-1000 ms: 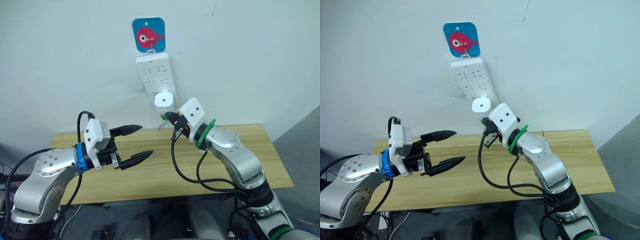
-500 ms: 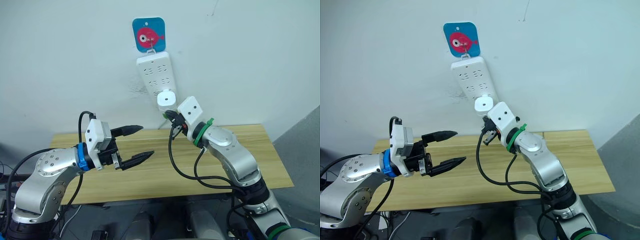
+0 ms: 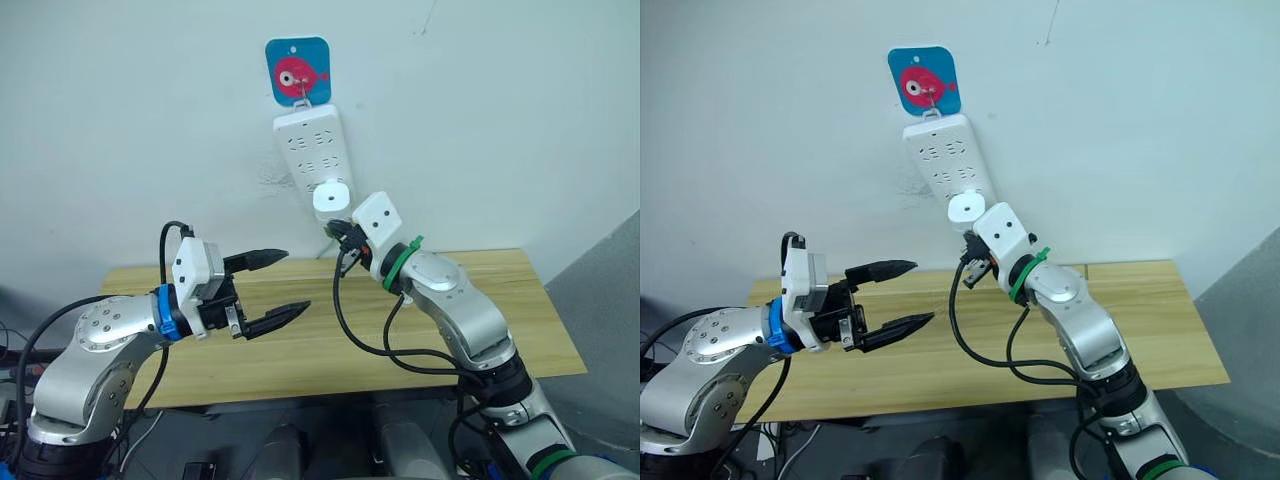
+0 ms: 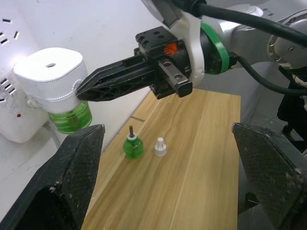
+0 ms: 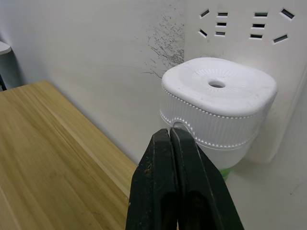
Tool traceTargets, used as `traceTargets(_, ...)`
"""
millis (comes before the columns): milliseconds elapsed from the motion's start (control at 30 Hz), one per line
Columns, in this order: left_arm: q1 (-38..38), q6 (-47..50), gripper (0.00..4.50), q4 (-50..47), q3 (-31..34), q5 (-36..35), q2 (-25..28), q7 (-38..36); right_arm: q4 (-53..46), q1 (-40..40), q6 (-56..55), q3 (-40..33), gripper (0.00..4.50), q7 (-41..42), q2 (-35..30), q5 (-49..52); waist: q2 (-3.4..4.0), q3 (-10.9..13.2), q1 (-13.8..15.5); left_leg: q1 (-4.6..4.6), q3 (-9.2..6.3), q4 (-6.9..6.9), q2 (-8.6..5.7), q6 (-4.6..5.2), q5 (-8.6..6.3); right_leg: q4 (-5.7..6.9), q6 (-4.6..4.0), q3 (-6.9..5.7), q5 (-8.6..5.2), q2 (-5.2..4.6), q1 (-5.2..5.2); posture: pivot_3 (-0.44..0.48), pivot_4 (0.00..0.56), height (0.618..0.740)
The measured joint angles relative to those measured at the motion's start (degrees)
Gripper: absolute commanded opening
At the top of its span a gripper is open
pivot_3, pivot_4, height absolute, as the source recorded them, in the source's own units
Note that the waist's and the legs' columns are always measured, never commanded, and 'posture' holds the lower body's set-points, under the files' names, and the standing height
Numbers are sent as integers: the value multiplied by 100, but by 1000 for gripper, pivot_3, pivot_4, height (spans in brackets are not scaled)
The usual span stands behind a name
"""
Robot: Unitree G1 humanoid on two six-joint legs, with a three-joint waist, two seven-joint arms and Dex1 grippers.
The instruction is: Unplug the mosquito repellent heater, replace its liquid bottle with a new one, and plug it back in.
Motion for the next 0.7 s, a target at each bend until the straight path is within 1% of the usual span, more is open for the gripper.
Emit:
traceTargets(200, -7, -7, 4500, 4, -17, 1, -2, 5, 21, 0, 31, -84, 48, 76, -54, 138, -1, -18, 9, 0, -1, 1, -1, -1, 1, 0, 0, -1, 0, 2, 2, -85, 119, 740)
traceTargets(333, -39, -9, 4500, 35, -19, 23, -13, 42, -295, 10, 197, -260, 48, 429, -304, 415, 0, -18, 13, -3, -3, -1, -1, 0, 0, 0, 0, -3, 0, 2, -1, -78, 115, 740)
traceTargets(433, -27, -12, 4500, 127, -18, 108, 18, 49, -800, 121, 307, -273, 48, 793, -661, 647, 1, -20, 13, -3, -6, -6, 1, 0, 0, -2, 0, -5, 0, 2, -2, -66, 109, 740)
traceTargets(533, 182, -183, 4500, 253, 4, 307, 162, -84, -1215, 274, 390, -307, 48, 1156, -1160, 854, 1, -23, 18, -3, -2, -6, 1, 0, 0, -5, 0, -3, 0, 1, -2, -54, 103, 740)
traceTargets(667, 394, -552, 4500, 552, 170, 414, 370, -545, -1620, 356, 427, -536, 48, 1543, -1795, 1069, -3, -40, 34, -2, 0, -5, 1, 0, 0, -4, 0, -6, -1, 3, -1, -38, 89, 740)
traceTargets(700, 392, -622, 4500, 698, 226, 441, 485, -655, -1677, 386, 399, -613, 209, 1642, -1991, 1102, -6, -57, 39, -3, 4, -5, 1, 0, 0, -6, 1, -10, -1, 7, 0, -32, 82, 740)
